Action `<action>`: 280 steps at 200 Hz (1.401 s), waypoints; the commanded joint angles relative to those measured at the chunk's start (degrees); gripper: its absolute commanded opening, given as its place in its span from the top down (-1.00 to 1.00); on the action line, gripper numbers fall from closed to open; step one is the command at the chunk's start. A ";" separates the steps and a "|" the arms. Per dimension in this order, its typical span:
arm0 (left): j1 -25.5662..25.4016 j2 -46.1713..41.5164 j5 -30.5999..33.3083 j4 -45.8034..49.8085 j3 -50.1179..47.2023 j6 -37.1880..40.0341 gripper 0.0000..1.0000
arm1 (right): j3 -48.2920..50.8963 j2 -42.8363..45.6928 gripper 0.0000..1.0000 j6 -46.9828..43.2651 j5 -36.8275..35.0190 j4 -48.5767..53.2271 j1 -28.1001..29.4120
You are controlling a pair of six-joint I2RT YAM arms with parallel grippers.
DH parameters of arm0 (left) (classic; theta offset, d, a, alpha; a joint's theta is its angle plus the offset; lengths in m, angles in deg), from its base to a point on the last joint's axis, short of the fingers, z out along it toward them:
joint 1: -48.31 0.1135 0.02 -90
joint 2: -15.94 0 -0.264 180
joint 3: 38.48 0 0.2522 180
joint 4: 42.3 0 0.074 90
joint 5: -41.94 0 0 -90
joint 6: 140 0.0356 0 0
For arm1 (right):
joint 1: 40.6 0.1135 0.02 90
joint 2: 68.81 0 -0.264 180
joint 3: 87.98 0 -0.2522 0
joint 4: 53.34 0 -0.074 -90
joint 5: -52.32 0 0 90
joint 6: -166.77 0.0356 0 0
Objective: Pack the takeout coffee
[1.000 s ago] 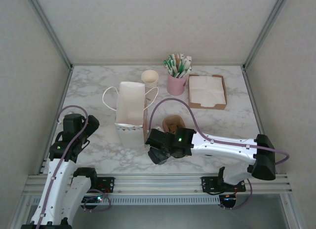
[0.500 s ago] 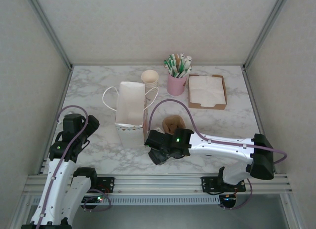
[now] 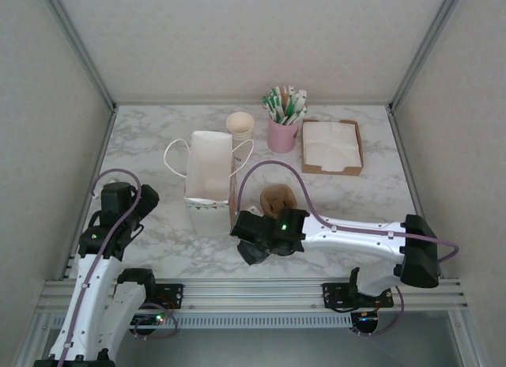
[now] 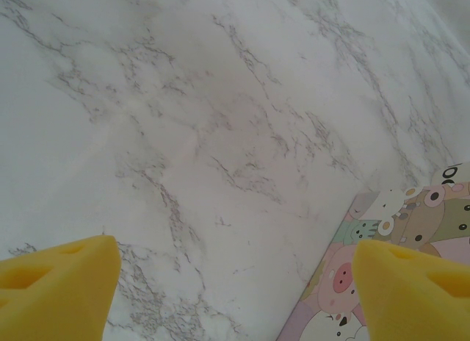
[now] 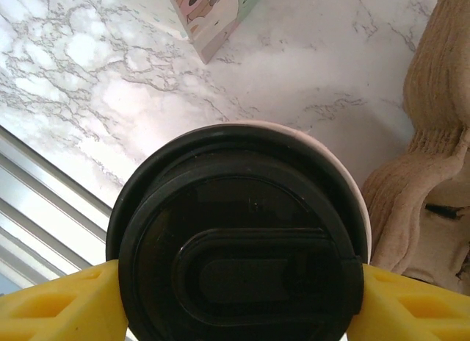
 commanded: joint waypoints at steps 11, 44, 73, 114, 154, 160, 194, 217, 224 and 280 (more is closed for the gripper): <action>0.42 -0.51 1.07 0.85 -0.02 0.20 -0.65 | -0.88 -3.53 -0.40 0.26 -4.47 8.51 0.99; 0.39 -0.55 1.04 0.96 0.01 0.13 -0.64 | -3.36 -3.97 -0.43 -0.52 -5.82 9.89 1.57; 0.39 -0.53 1.12 0.89 -0.01 0.13 -0.65 | -1.18 -4.06 -0.43 0.05 -5.32 8.85 1.51; 0.37 -0.44 1.20 0.78 0.00 0.15 -0.65 | 2.72 -2.26 -0.41 2.78 -0.44 2.83 1.58; 0.33 -0.44 1.12 0.88 -0.01 0.12 -0.64 | 6.46 -0.72 -0.35 6.23 2.33 0.02 1.41; 0.39 -0.44 1.12 0.93 -0.06 0.19 -0.64 | 6.81 -0.79 -0.35 6.88 2.57 0.15 1.47; 0.39 -0.44 1.04 0.78 -0.07 0.05 -0.64 | 8.30 -4.01 -0.33 9.72 4.36 1.67 1.32; 0.40 -0.46 0.82 0.79 -0.07 0.08 -0.64 | 8.12 -4.76 -0.31 10.98 5.10 1.86 1.35; 0.39 -0.52 0.79 0.78 -0.07 0.06 -0.64 | 8.04 -4.81 -0.31 11.20 5.73 1.77 1.20; 0.42 -0.79 0.66 0.81 -0.08 0.08 -0.64 | 9.93 -7.01 -0.26 15.83 8.94 -0.26 0.36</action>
